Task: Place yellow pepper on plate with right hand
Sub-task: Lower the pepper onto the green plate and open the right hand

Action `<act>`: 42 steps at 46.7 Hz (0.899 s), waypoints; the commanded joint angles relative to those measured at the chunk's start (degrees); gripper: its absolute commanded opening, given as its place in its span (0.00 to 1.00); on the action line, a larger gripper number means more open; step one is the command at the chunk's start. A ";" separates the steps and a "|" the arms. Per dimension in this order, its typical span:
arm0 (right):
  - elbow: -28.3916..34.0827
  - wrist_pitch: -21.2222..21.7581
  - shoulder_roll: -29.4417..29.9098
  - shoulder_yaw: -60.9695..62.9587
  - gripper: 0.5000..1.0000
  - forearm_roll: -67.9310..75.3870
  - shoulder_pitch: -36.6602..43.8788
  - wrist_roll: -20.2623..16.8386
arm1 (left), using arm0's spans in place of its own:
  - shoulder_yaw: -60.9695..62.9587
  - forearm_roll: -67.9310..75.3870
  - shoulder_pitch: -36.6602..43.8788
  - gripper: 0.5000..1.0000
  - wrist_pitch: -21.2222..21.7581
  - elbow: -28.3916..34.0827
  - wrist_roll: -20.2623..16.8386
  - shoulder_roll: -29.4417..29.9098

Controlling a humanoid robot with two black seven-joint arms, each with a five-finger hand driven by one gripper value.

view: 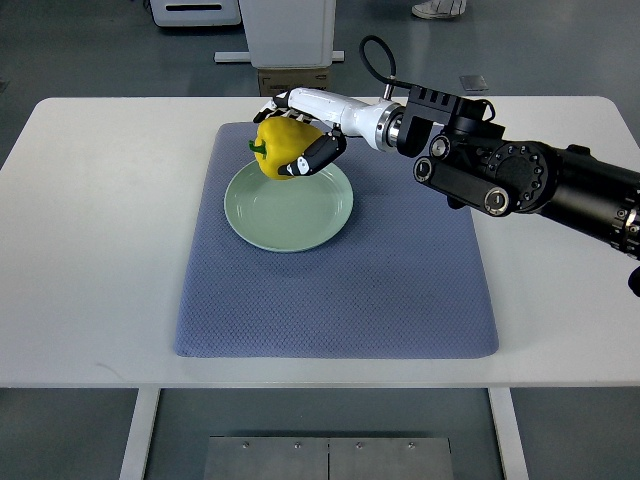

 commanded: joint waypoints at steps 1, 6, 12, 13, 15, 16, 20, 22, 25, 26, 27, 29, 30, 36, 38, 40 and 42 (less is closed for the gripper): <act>1.51 0.09 0.00 0.00 0.00 0.07 -0.42 0.00 | 0.00 0.01 0.00 1.00 -0.01 0.00 0.00 0.00; 1.95 0.79 0.00 -0.18 0.00 0.07 -1.04 -0.09 | 0.00 0.01 0.00 1.00 0.08 0.00 0.00 0.00; 1.95 0.88 0.00 -1.40 0.00 0.07 -2.53 -0.09 | 0.00 0.01 0.00 1.00 0.08 0.00 0.00 0.00; 1.95 0.88 0.00 -1.58 0.00 0.07 -2.71 -0.09 | 0.00 0.01 0.00 1.00 0.08 0.00 0.00 0.00; 1.95 0.88 0.00 -2.11 0.00 0.07 -3.41 -0.09 | 0.00 -0.07 0.00 1.00 0.08 0.00 0.00 0.00; 1.95 0.88 0.00 -2.28 0.00 0.07 -3.76 -0.17 | 0.00 0.01 0.00 1.00 -0.01 0.08 0.00 0.00; 1.87 0.80 0.00 -2.46 0.00 -0.02 -4.64 -0.18 | 0.00 -0.07 0.00 1.00 -0.01 0.00 0.00 0.00; 1.95 0.80 0.00 -2.55 0.00 -0.02 -4.91 -0.18 | 0.00 -0.07 0.00 1.00 -0.01 0.00 0.00 0.00; 1.87 0.80 0.00 -2.46 0.00 -0.11 -5.26 -0.18 | 0.00 0.01 0.00 1.00 -0.01 0.09 0.00 0.00; 1.87 0.80 0.00 -2.55 0.00 -0.11 -5.43 -0.18 | 0.00 0.01 0.00 1.00 -0.01 0.00 0.00 0.00; 1.87 0.80 0.00 -2.55 0.00 -0.11 -5.43 -0.18 | 0.00 -0.07 0.00 1.00 0.08 0.00 0.00 0.00; 1.87 0.80 0.00 -2.55 0.00 -0.11 -5.52 -0.18 | 0.00 0.01 0.00 1.00 0.08 0.08 0.00 0.00; 1.87 0.80 0.00 -2.55 0.00 -0.11 -5.52 -0.18 | 0.00 -0.07 0.00 1.00 0.08 0.00 0.00 0.00; 1.69 0.62 0.00 -2.46 0.00 -0.11 -5.87 -0.44 | 0.00 0.01 0.00 1.00 0.08 0.00 0.00 0.00; 1.69 0.62 0.00 -2.46 0.00 -0.11 -5.96 -0.44 | 0.00 0.01 0.00 1.00 -0.01 0.00 0.00 0.00; 1.60 0.36 0.00 -2.46 0.00 -0.02 -5.96 -0.44 | 0.00 0.01 0.00 1.00 0.08 0.00 0.00 0.00; 1.60 0.18 0.00 -2.46 0.00 -0.02 -5.96 -0.35 | 0.00 0.01 0.00 1.00 0.08 0.00 0.00 0.00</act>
